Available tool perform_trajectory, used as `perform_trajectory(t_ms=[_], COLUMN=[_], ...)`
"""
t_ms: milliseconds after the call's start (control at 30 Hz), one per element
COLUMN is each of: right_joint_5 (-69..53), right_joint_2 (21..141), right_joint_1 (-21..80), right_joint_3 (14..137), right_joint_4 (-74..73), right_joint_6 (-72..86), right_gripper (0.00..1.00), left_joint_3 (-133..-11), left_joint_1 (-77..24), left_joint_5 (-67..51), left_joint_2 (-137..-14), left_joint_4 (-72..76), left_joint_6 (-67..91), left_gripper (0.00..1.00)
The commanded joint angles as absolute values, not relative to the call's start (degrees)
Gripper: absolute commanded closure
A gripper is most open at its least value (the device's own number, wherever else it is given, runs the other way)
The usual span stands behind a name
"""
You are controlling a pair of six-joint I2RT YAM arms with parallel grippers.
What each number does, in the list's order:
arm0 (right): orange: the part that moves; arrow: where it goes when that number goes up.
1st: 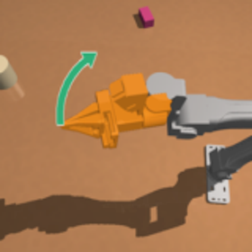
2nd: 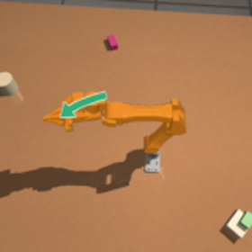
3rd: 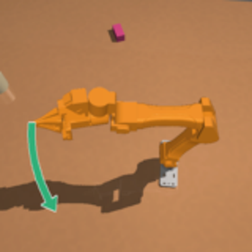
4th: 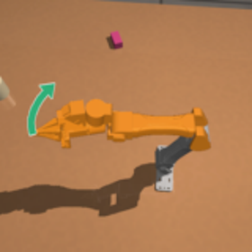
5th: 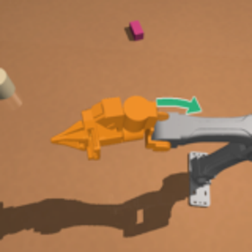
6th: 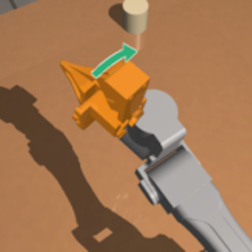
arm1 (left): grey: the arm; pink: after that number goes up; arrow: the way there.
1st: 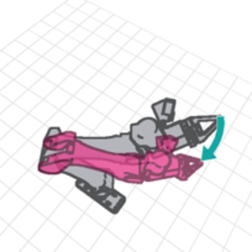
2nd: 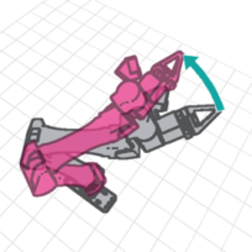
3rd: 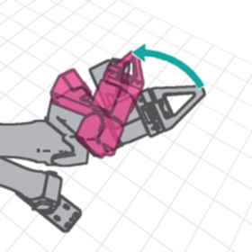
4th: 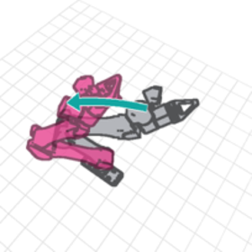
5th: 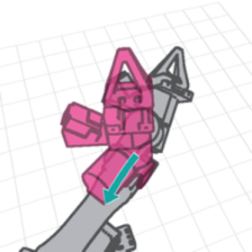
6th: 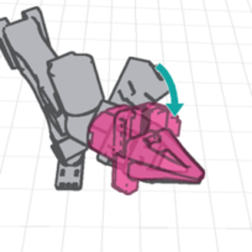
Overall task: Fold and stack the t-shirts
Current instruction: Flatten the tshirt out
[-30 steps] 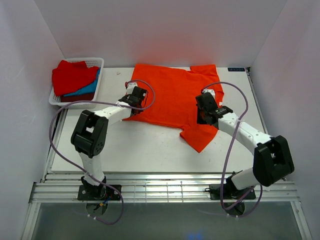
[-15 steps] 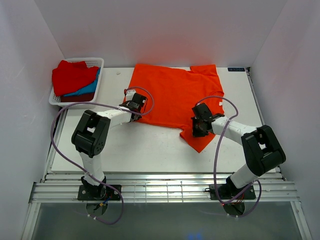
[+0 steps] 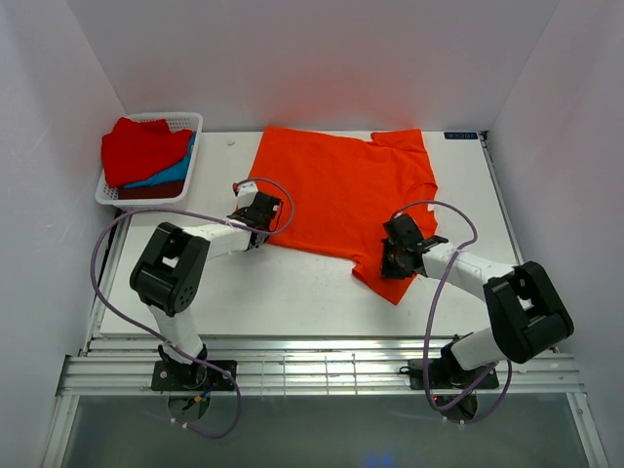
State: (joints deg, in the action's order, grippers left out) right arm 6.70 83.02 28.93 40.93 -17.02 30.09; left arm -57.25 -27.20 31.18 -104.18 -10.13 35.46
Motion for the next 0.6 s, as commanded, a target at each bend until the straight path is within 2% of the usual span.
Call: perform_trajectory(t_ms=[0, 400, 567], right_joint_5=[8.7, 9.9, 9.0], right_joint_2=[80.6, 74.8, 74.4], right_joint_1=[29.2, 29.1, 29.3], right_joint_3=[38.5, 37.7, 37.0], right_joint_4=[-24.4, -30.2, -30.1], right_joint_6=[31.8, 32.0, 32.2], right_gripper=[0.92, 0.92, 0.92], left_joint_3=[-52.3, -40.2, -40.5], left_joint_1=[-27.2, -28.1, -29.2], left_joint_5=[28.9, 26.5, 26.2], left_joint_2=[-104.4, -94.1, -89.7], left_joint_4=[-17.6, -17.8, -20.8], left_joint_6=[37.4, 41.8, 42.1], left_gripper=[1.00, 1.00, 1.00])
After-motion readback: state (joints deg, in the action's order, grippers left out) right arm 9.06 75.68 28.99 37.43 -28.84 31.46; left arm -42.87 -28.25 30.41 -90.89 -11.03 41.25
